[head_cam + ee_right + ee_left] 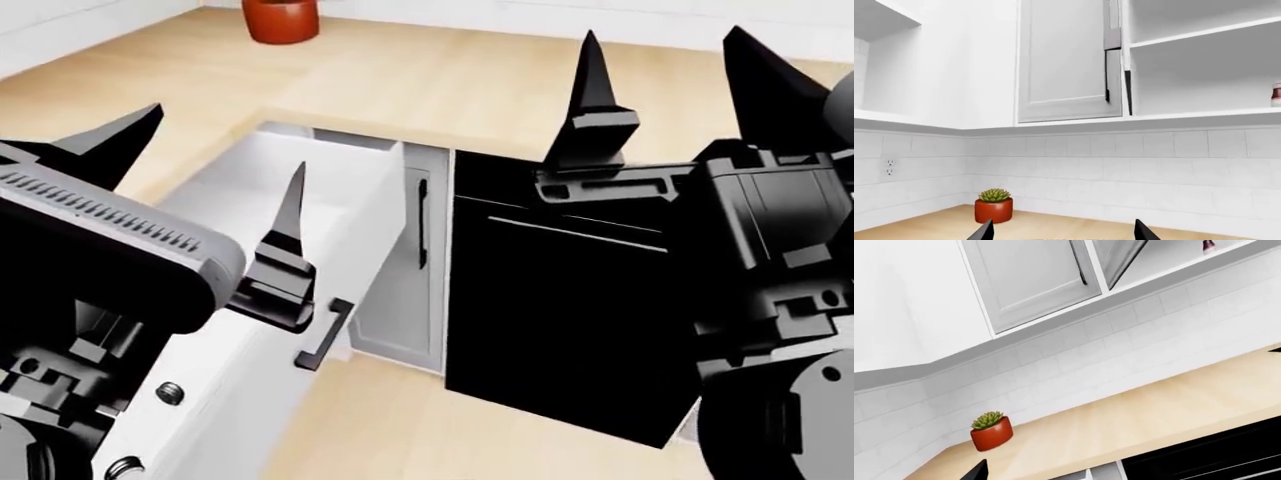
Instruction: Pick and place the shaker into the drawer. Then close the cabinet.
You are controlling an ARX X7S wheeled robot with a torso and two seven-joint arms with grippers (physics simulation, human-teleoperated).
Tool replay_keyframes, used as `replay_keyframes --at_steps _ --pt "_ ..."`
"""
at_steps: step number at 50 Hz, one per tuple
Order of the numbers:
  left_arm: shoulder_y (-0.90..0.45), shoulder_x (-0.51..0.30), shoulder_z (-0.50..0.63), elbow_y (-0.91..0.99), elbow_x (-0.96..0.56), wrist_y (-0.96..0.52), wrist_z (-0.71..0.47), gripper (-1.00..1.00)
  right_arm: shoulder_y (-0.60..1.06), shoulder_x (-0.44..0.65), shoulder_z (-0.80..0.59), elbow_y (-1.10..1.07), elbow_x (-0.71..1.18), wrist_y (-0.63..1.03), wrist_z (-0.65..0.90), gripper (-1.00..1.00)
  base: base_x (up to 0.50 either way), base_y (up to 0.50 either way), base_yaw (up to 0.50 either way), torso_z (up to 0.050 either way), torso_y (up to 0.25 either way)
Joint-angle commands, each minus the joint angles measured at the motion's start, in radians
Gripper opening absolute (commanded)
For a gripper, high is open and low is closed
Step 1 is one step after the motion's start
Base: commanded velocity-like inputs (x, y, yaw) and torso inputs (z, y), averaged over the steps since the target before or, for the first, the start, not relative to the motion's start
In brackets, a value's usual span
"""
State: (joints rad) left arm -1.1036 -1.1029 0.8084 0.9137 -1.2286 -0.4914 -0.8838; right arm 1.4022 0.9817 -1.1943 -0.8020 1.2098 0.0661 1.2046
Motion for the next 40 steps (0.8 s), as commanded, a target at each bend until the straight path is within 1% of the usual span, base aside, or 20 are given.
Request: replay_keyframes --at_steps 1,29,33,40 --pt "-0.001 -0.002 0.000 0.002 -0.001 -0.004 -0.001 1.00 -0.021 -0.003 0.001 0.000 -0.013 -0.015 0.005 1.00 0.00 0.00 -0.50 0.000 0.000" --pt "-0.004 -0.008 -0.005 -0.002 0.000 -0.006 0.003 1.00 -0.042 -0.018 0.012 0.023 -0.016 -0.037 -0.002 1.00 0.00 0.00 -0.50 0.000 0.000" --pt "-0.001 -0.010 -0.005 0.000 0.001 -0.005 0.002 1.00 -0.065 -0.025 0.019 0.022 -0.027 -0.080 -0.027 1.00 0.02 -0.50 0.00 0.000 0.000" --pt "0.006 -0.013 -0.003 0.006 0.004 -0.003 -0.002 1.00 -0.078 -0.032 0.019 0.021 -0.034 -0.092 -0.034 1.00 0.01 -0.50 0.00 0.000 0.000"
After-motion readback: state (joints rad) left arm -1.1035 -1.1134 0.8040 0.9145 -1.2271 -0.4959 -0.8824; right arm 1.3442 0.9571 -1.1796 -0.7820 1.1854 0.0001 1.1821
